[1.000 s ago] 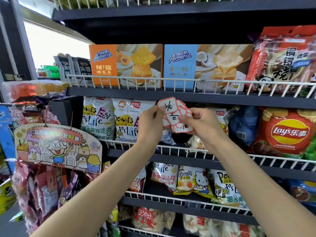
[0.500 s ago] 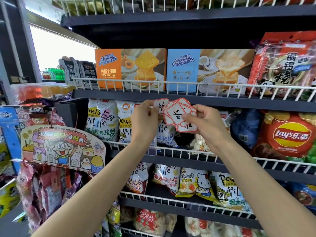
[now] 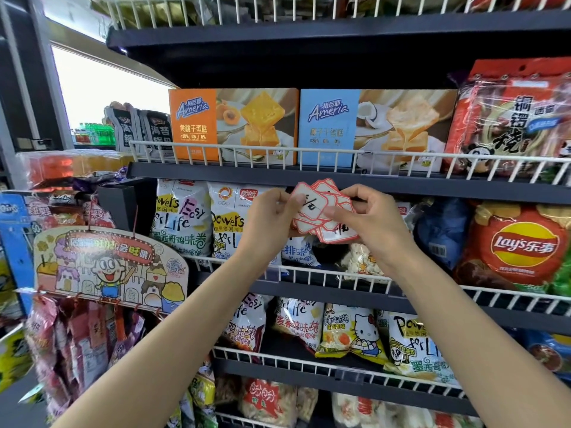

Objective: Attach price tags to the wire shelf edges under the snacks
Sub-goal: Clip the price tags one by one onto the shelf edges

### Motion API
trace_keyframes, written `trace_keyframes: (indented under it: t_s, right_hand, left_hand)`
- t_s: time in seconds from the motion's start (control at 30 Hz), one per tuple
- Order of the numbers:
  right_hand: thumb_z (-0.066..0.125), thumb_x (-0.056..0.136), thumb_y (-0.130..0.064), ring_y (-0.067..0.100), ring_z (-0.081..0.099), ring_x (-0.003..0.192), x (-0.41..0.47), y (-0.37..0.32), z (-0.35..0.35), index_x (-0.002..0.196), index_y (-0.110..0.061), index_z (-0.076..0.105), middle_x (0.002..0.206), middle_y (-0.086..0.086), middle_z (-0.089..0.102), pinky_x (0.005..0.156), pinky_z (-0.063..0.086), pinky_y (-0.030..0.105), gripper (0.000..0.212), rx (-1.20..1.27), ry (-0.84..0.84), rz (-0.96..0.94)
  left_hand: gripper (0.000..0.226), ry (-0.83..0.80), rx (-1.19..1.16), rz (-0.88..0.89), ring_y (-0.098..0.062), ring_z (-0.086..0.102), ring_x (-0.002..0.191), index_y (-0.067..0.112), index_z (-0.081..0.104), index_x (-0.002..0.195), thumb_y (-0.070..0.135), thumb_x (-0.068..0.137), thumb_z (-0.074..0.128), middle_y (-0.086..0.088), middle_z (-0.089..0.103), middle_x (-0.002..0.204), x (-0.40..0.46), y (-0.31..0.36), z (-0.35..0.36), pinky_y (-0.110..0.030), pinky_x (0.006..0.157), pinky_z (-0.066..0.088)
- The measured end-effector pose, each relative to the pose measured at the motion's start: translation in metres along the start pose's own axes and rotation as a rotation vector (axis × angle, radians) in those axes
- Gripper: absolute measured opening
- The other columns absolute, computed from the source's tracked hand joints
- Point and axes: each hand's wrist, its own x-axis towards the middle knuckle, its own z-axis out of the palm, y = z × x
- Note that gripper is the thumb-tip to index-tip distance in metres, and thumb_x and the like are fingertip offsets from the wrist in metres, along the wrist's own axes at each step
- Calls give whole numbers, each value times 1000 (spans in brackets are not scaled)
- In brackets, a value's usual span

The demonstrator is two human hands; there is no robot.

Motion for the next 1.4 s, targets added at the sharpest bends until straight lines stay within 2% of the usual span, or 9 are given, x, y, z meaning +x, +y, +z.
trace_keyframes:
  t_s: [0.33, 0.43, 0.6, 0.73, 0.87, 1.07, 1.17, 1.23, 1.4]
  right_hand:
    - [72, 78, -5, 20, 69, 74, 0, 2, -6, 81, -18, 60, 84, 5, 73, 72, 58, 39, 19, 65, 20, 30]
    - [72, 78, -5, 16, 69, 71, 1, 1, -4, 81, -18, 59, 83, 3, 72, 67, 58, 33, 19, 34, 34, -5]
    - [74, 77, -7, 14, 70, 68, 0, -1, 1, 84, -17, 61, 79, 1, 72, 62, 58, 26, 17, -8, 40, -50]
    - [76, 74, -9, 14, 70, 68, -1, -1, 1, 84, -15, 62, 78, 1, 73, 58, 55, 25, 19, 58, 22, -26]
    - [75, 74, -6, 10, 68, 65, -3, -2, -1, 81, -16, 60, 77, -2, 72, 56, 53, 21, 20, 74, 11, -19]
    - [75, 75, -6, 9, 68, 65, -2, -1, -2, 84, -16, 61, 78, 0, 71, 58, 54, 22, 19, 50, 18, -1]
    - [77, 74, -10, 10, 69, 69, -1, 1, 0, 85, -17, 62, 80, -2, 72, 63, 55, 25, 20, 60, 16, 17]
    - [77, 73, -10, 8, 69, 69, -1, 1, 3, 85, -18, 62, 80, -4, 71, 63, 54, 22, 21, 79, 26, 18]
    - [77, 73, -11, 4, 68, 67, -2, 0, 9, 85, -19, 62, 78, -6, 71, 56, 50, 16, 21, 109, 47, 15]
  left_hand:
    - [17, 226, -74, 36, -1, 64, 53, 3, 62, 95, 10, 97, 47, -5, 65, 73, 9, -4, -7, -14, 57, 54]
    - [16, 126, -57, 29, -2, 64, 56, 7, 62, 99, 13, 98, 47, -3, 66, 74, 8, 0, -4, -17, 59, 55]
    - [10, -26, 90, 116, -21, 70, 78, 16, 64, 90, 26, 89, 62, -6, 73, 84, 2, 5, 4, -41, 78, 57]
    - [37, -14, 62, 52, -41, 66, 79, -8, 62, 89, 26, 96, 51, -27, 68, 85, 5, 5, 3, -57, 74, 54]
    - [44, -12, -55, -26, -38, 68, 81, -15, 56, 92, 26, 100, 42, -29, 67, 92, 3, 6, 2, -52, 72, 57]
    - [54, 55, -50, -18, -39, 60, 72, -13, 52, 81, 39, 94, 46, -28, 61, 79, 8, -6, 0, -67, 72, 49]
    - [57, 115, 22, 68, -42, 51, 58, -7, 43, 67, 45, 90, 46, -30, 50, 63, 8, -5, 2, -49, 60, 51]
    - [50, 163, 116, 129, -25, 33, 50, 7, 33, 57, 34, 98, 44, -15, 34, 52, 3, -1, 6, -33, 50, 30]
    - [48, 252, 185, 171, -12, 21, 47, 16, 29, 55, 27, 100, 41, 3, 27, 49, -2, 0, 15, -23, 45, 14]
